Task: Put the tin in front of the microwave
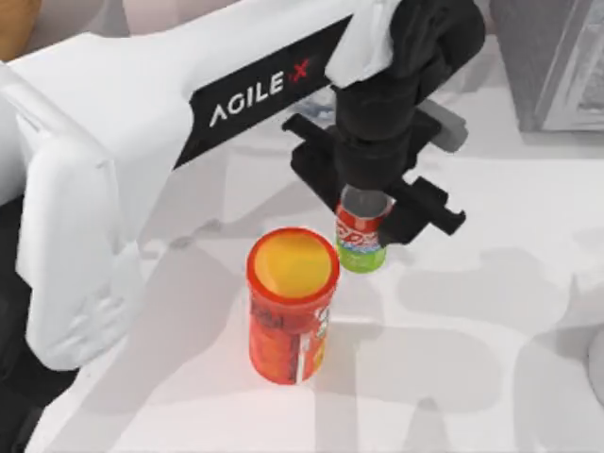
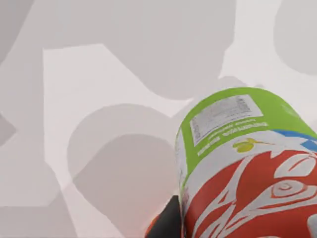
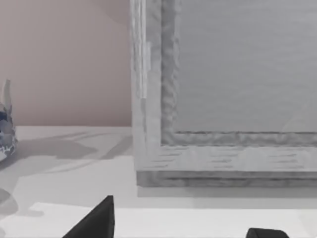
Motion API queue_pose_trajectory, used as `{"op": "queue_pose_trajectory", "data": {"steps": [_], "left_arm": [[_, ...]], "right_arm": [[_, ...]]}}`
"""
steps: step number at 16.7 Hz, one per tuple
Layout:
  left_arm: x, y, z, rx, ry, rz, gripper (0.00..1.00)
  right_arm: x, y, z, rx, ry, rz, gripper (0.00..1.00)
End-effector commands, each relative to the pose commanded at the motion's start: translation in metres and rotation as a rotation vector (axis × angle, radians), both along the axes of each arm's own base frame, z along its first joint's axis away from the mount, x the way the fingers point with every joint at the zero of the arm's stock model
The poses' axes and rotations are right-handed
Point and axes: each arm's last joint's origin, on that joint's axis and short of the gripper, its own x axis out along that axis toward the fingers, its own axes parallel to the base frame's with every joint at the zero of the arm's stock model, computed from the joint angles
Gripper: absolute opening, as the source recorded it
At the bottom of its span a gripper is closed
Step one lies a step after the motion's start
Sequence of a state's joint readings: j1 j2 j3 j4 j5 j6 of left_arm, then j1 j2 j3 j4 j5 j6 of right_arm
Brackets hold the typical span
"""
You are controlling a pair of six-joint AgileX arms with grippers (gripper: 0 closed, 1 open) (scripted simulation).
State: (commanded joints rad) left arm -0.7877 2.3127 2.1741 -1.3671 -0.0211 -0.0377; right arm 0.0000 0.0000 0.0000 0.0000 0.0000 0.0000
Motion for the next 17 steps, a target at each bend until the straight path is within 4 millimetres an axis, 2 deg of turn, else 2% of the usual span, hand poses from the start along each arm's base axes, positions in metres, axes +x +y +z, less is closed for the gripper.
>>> {"op": "queue_pose_trajectory", "data": {"steps": [3, 5, 9, 13, 17], "left_arm": [[0.012, 0.054, 0.031, -0.033, -0.073, 0.105, 0.00], [0.011, 0.098, 0.050, -0.050, -0.115, 0.184, 0.00], [-0.013, 0.186, 0.068, -0.068, -0.154, 0.343, 0.00], [-0.054, 0.257, 0.053, -0.059, -0.120, 0.494, 0.00], [-0.092, 0.306, 0.017, -0.026, -0.025, 0.631, 0.00]], "right_arm": [[0.000, 0.000, 0.000, 0.000, 0.000, 0.000, 1.00], [0.000, 0.000, 0.000, 0.000, 0.000, 0.000, 1.00], [0.000, 0.000, 0.000, 0.000, 0.000, 0.000, 1.00], [0.000, 0.000, 0.000, 0.000, 0.000, 0.000, 1.00], [0.000, 0.000, 0.000, 0.000, 0.000, 0.000, 1.00]]}}
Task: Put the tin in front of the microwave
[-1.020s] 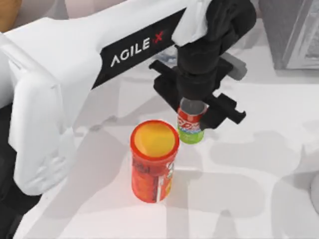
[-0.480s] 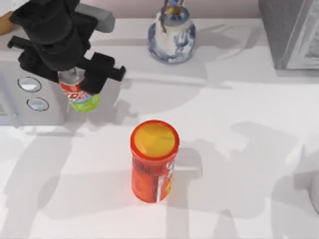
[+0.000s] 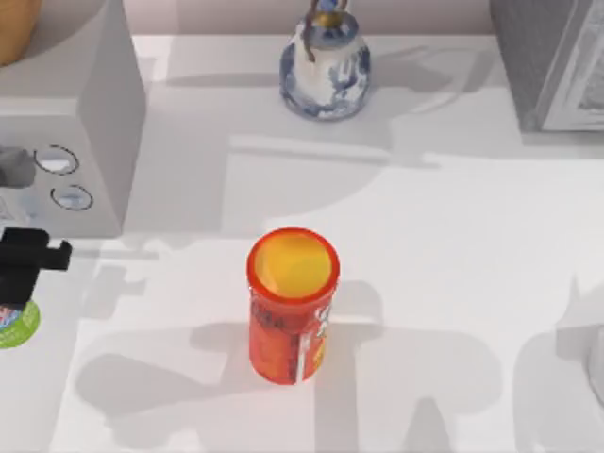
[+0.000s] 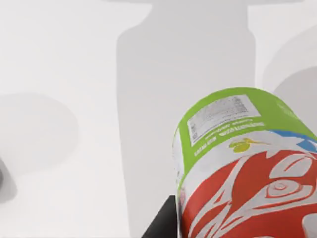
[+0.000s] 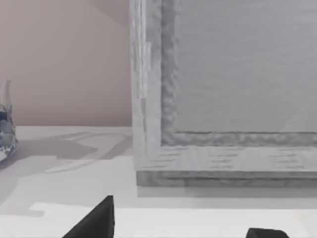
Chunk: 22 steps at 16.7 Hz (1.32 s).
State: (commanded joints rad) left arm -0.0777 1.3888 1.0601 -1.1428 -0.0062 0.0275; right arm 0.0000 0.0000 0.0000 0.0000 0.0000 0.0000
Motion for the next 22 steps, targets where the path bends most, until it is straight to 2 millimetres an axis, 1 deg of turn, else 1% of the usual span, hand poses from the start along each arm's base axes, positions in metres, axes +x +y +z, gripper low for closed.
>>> {"op": "queue_pose_trajectory", "data": {"steps": [2, 4, 19, 22], "left_arm": [[-0.012, 0.015, -0.018, 0.000, 0.056, 0.052, 0.00], [-0.018, 0.023, -0.028, -0.002, 0.092, 0.082, 0.00], [-0.019, 0.024, -0.038, -0.002, 0.098, 0.086, 0.00], [-0.019, 0.024, -0.038, -0.002, 0.098, 0.086, 0.23]], "right_arm": [[0.000, 0.000, 0.000, 0.000, 0.000, 0.000, 1.00], [0.000, 0.000, 0.000, 0.000, 0.000, 0.000, 1.00], [0.000, 0.000, 0.000, 0.000, 0.000, 0.000, 1.00], [0.000, 0.000, 0.000, 0.000, 0.000, 0.000, 1.00]]}}
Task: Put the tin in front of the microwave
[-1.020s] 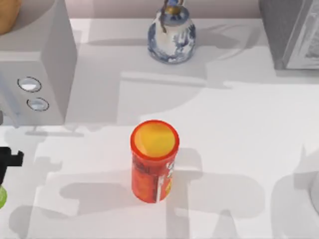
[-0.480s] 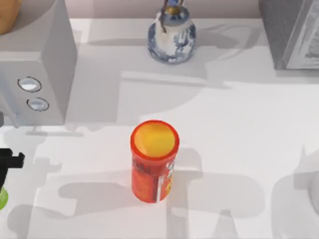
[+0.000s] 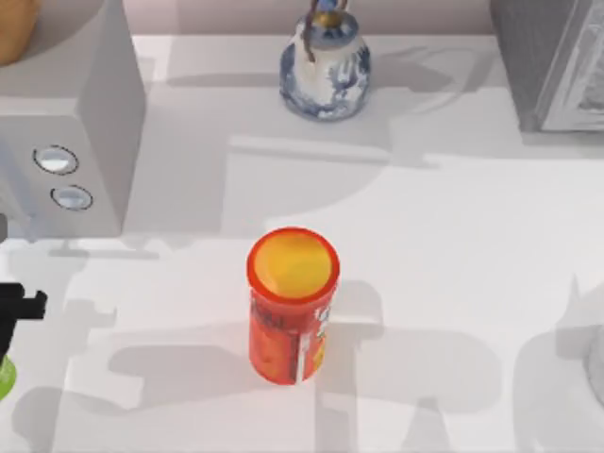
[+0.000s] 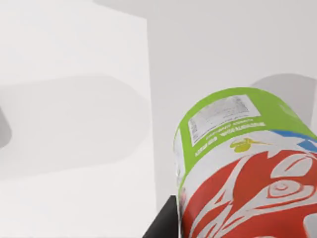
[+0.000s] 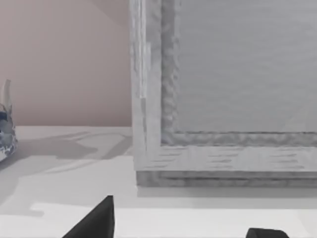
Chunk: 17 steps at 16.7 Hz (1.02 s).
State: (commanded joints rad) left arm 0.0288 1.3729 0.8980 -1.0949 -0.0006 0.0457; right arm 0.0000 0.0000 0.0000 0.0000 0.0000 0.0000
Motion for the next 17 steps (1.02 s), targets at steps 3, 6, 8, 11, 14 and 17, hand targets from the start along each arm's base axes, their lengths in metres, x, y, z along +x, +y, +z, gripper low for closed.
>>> {"op": "queue_pose_trajectory", "data": {"steps": [3, 6, 8, 11, 14, 17], "left_arm": [[0.0000, 0.0000, 0.0000, 0.000, 0.000, 0.000, 0.45], [0.0000, 0.0000, 0.0000, 0.000, 0.000, 0.000, 0.68], [0.0000, 0.0000, 0.0000, 0.000, 0.000, 0.000, 0.83], [0.0000, 0.0000, 0.0000, 0.000, 0.000, 0.000, 1.00], [0.0000, 0.0000, 0.0000, 0.000, 0.000, 0.000, 1.00], [0.0000, 0.0000, 0.0000, 0.000, 0.000, 0.000, 1.00]], "right_arm": [[0.0000, 0.0000, 0.0000, 0.000, 0.000, 0.000, 1.00], [0.0000, 0.0000, 0.0000, 0.000, 0.000, 0.000, 1.00], [0.0000, 0.0000, 0.0000, 0.000, 0.000, 0.000, 1.00], [0.0000, 0.0000, 0.0000, 0.000, 0.000, 0.000, 1.00], [0.0000, 0.0000, 0.0000, 0.000, 0.000, 0.000, 1.00], [0.0000, 0.0000, 0.0000, 0.000, 0.000, 0.000, 1.00]]}}
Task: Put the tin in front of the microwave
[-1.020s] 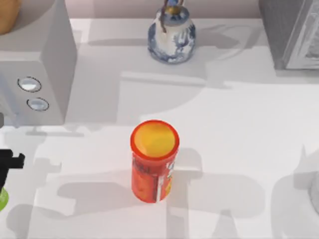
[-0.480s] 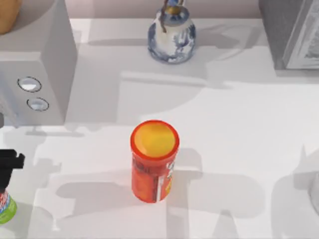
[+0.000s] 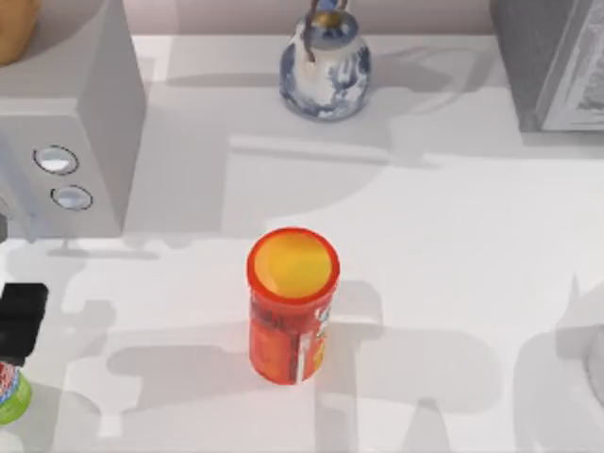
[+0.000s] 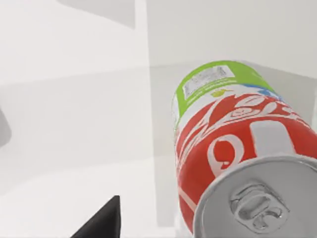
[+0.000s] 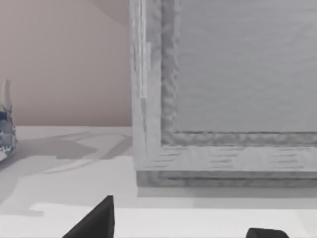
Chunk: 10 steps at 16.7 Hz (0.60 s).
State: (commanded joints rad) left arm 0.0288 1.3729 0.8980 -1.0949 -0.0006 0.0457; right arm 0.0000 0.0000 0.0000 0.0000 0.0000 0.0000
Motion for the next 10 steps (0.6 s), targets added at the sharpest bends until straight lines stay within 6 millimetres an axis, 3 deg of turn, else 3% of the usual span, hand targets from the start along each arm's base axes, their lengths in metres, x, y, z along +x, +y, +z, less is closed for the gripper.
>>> {"op": "queue_pose_trajectory", "data": {"steps": [4, 10], "left_arm": [[0.001, 0.000, 0.004, -0.001, -0.002, -0.001, 1.00], [0.000, 0.000, 0.039, 0.000, 0.001, 0.000, 1.00]], "right_arm": [[0.000, 0.000, 0.000, 0.000, 0.000, 0.000, 1.00], [0.000, 0.000, 0.000, 0.000, 0.000, 0.000, 1.00]]}}
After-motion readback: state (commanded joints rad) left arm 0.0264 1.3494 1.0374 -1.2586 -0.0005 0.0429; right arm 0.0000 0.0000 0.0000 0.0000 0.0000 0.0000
